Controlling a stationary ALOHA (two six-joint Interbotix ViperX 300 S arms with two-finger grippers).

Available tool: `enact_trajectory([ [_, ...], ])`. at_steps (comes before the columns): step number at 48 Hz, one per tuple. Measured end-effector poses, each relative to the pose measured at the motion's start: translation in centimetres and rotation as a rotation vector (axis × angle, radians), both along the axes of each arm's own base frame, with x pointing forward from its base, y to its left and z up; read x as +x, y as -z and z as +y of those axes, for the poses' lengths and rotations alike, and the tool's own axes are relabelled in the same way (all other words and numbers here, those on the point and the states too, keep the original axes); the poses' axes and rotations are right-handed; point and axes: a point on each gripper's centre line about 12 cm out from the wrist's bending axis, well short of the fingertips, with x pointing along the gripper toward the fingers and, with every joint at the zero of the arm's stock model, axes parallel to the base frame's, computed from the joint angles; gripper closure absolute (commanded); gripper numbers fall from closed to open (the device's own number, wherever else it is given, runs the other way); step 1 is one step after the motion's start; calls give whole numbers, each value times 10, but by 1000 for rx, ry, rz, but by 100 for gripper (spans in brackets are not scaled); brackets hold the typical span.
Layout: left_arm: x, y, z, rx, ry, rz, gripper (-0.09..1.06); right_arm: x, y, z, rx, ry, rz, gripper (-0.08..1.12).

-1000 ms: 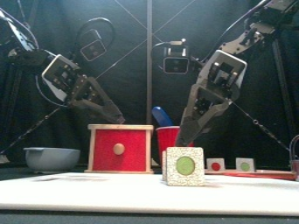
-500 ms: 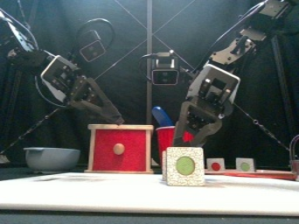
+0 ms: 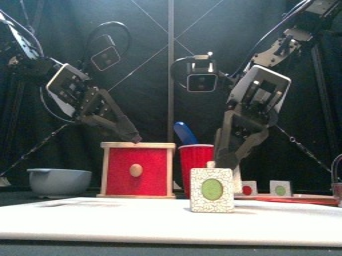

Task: Place sushi on board then cut the sushi with the knife then place the pieces on the plate
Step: Place the 4 sushi pieces on the plate

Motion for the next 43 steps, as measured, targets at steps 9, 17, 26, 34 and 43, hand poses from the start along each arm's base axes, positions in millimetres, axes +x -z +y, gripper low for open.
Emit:
enact_trajectory([
  [9, 0, 0, -1, 1, 2, 1, 22, -42, -25, -46, 2, 128, -35, 45],
  [17, 0, 0, -1, 0, 2, 2, 22, -81, -32, -84, -19, 247, -46, 45],
  [26, 0, 0, 0, 0, 0, 2, 22, -110, -34, -122, -64, 371, -50, 45],
  [34, 0, 0, -1, 0, 2, 2, 22, -123, -29, -152, -100, 456, -20, 45],
  [43, 0, 0, 0, 1, 1, 1, 22, -127, -8, -167, -100, 489, 51, 39],
])
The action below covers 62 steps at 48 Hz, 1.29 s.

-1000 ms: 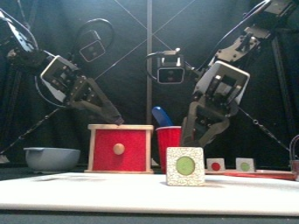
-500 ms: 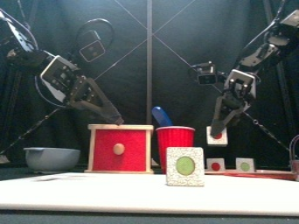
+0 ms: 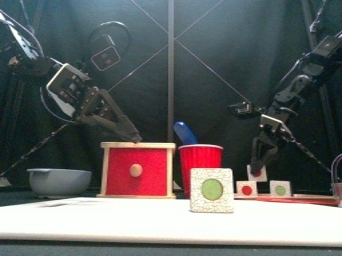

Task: Place sushi on board then cut the sushi with the knife then place the pieces on the plate
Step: Place the 4 sushi pieces on the plate

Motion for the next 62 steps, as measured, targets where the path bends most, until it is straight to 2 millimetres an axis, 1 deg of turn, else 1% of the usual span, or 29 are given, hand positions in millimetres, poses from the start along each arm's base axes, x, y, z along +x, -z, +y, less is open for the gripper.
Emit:
enact_trajectory([
  [7, 0, 0, 0, -1, -1, 0, 22, 5, 15, -4, 18, 0, 36, 31],
  [12, 0, 0, 0, -1, -1, -1, 22, 12, 18, -9, 8, 0, 36, 26],
  [19, 0, 0, 0, -1, -1, 0, 22, 17, 13, -13, -16, -9, 23, 25],
  [25, 0, 0, 0, -1, -1, 0, 22, 18, 11, -13, -19, -11, 19, 25],
  [29, 0, 0, 0, -1, -1, 2, 22, 17, 7, -10, -14, -15, 15, 25],
  [32, 0, 0, 0, -1, -1, 2, 22, 20, 3, -3, -3, -28, 4, 25],
  [37, 0, 0, 0, 0, 0, 2, 22, 29, -7, 17, 21, -66, -36, 25],
  [57, 0, 0, 0, -8, -7, 3, 22, 77, -43, 134, 98, -354, -212, 25],
  [62, 0, 0, 1, -11, -13, 3, 22, 86, -44, 157, 103, -406, -244, 24],
])
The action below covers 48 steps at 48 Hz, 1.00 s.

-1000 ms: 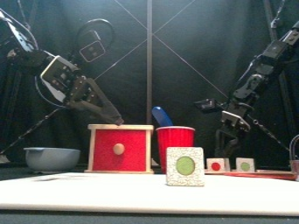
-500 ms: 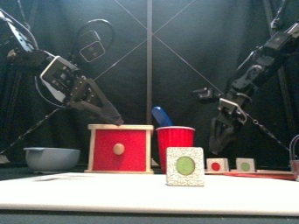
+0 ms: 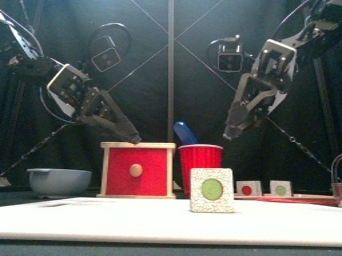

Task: Place sushi on board then cut the sushi with the knife then place the pieces on the plate
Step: Place the 4 sushi pieces on the plate

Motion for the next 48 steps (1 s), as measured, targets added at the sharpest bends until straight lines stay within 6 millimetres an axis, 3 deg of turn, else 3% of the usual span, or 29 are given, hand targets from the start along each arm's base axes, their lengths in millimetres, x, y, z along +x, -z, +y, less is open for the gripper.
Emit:
enact_trajectory([
  [12, 0, 0, 0, -2, -1, 2, 22, 23, 16, 42, 18, -86, 24, 24],
  [21, 0, 0, -1, -5, -2, 0, 22, 42, 30, 61, 20, -123, 53, 24],
  [28, 0, 0, -1, -5, -2, 2, 22, 53, 42, 70, 13, -144, 78, 24],
  [48, 0, 0, -1, -4, 0, 0, 22, 70, 69, 72, -14, -161, 133, 26],
])
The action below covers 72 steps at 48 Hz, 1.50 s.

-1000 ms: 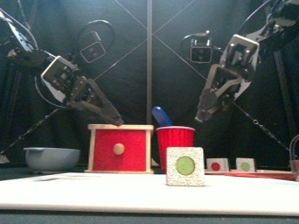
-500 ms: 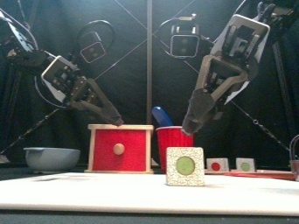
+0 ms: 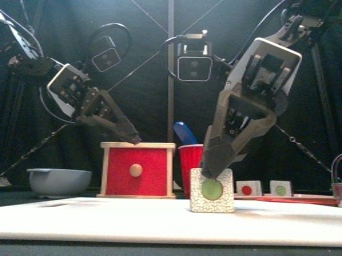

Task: Place sushi on board then cut the sushi with the knife then place the pieces on the plate
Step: Place the 4 sushi pieces on the plate

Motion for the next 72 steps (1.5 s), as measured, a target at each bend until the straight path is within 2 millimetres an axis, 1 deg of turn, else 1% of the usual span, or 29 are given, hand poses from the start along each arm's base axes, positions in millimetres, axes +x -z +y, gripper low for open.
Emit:
enact_trajectory([
  [6, -1, 1, 1, 0, -2, 3, 22, 2, 8, 1, -11, -15, 23, 29],
  [12, -1, 1, 1, 1, -1, 3, 22, 3, 9, 2, -23, -36, 36, 40],
  [15, -1, 1, 1, 1, -1, 3, 22, 3, 10, 2, -24, -40, 44, 43],
  [20, -1, 1, 1, 1, -1, 3, 22, 1, 9, 0, -21, -37, 50, 44],
  [25, -1, 1, 1, 1, -1, 3, 22, -8, 5, -8, -15, -25, 70, 43],
  [30, -1, 1, 1, 2, -1, 5, 22, -22, -7, -29, -7, 18, 66, 43],
  [35, -1, 1, 1, 2, -1, 8, 22, -40, -22, -53, 0, 79, 45, 43],
  [42, -1, 2, 1, 2, -1, 11, 22, -77, -40, -90, 4, 187, 6, 43],
  [50, -1, 2, 1, 3, 0, 11, 22, -130, -41, -136, -7, 351, 3, 43],
  [56, -1, 2, 1, 3, -2, 11, 22, -165, -42, -168, -30, 489, -13, 43],
  [63, -1, 2, 1, 3, -2, 11, 22, -197, -46, -193, -79, 608, -41, 43],
  [67, -1, 2, 2, 3, -4, 12, 22, -209, -47, -201, -108, 644, -39, 43],
  [72, -1, 2, 2, 3, -4, 12, 22, -224, -42, -208, -120, 684, 3, 43],
])
